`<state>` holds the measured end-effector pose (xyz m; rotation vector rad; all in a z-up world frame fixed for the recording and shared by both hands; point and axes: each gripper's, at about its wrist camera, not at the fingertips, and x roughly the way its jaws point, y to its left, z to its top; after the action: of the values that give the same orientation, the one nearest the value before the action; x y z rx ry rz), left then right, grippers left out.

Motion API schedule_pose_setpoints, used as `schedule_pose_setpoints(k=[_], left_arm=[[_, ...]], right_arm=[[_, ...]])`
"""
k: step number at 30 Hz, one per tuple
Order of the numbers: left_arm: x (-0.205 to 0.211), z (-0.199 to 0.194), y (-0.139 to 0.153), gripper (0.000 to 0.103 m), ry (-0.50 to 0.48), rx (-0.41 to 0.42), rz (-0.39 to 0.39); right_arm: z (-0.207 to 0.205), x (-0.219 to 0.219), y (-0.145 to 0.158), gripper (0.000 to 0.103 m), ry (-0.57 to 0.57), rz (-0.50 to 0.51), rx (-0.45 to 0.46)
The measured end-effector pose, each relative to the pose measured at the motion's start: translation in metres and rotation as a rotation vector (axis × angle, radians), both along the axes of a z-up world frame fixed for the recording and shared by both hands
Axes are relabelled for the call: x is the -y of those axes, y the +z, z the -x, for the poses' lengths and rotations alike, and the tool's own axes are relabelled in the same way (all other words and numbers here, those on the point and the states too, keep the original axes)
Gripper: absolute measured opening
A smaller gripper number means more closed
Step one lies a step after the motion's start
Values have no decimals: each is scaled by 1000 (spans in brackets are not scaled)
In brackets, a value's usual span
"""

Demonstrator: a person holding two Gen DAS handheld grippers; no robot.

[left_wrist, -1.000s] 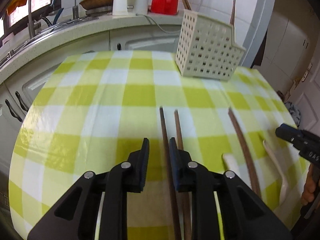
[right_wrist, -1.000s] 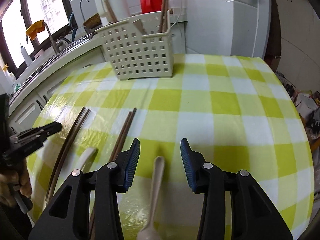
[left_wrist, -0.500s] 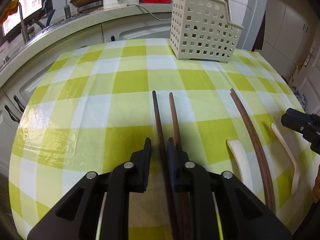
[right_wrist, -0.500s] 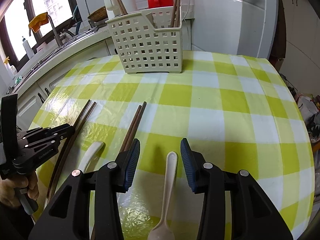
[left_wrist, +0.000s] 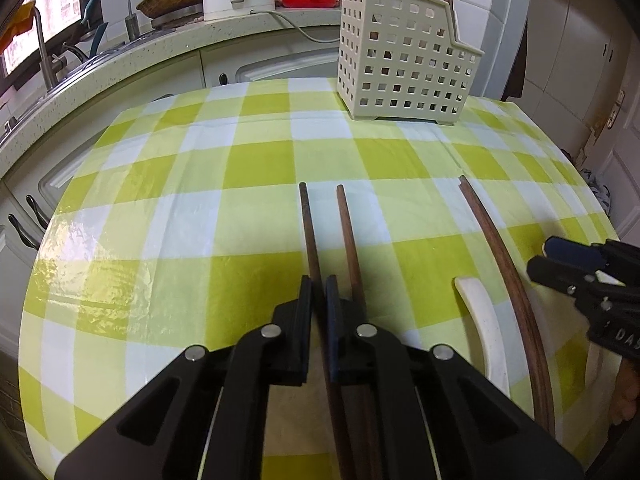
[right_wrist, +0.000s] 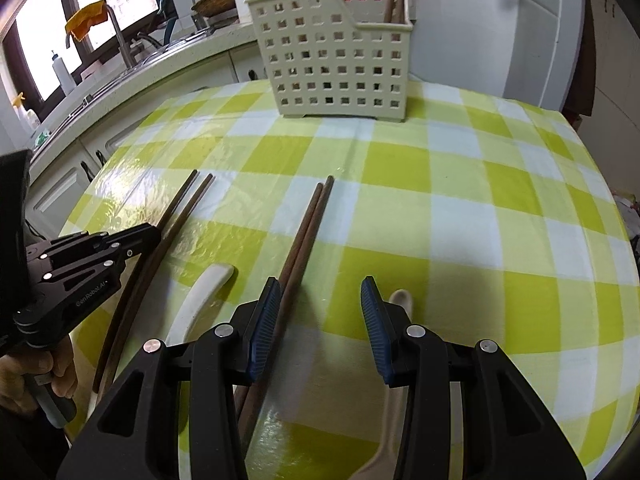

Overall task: Organize utensils
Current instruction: 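Move both open tools down toward the remaining chopsticks on the table, then close the left tool on a brown chopstick while the right tool grasps another chopstick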

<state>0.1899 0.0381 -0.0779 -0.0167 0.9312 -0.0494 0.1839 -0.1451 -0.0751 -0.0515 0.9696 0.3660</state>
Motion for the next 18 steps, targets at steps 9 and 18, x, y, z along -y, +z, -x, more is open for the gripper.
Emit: schedule_pose_setpoints(k=[9, 18], left_arm=[[-2, 2, 0, 7, 1, 3, 11], [-2, 1, 0, 7, 8, 4, 15]], right_arm=[[-3, -6, -7, 35, 10, 25, -12], [-1, -9, -7, 25, 28, 51, 4]])
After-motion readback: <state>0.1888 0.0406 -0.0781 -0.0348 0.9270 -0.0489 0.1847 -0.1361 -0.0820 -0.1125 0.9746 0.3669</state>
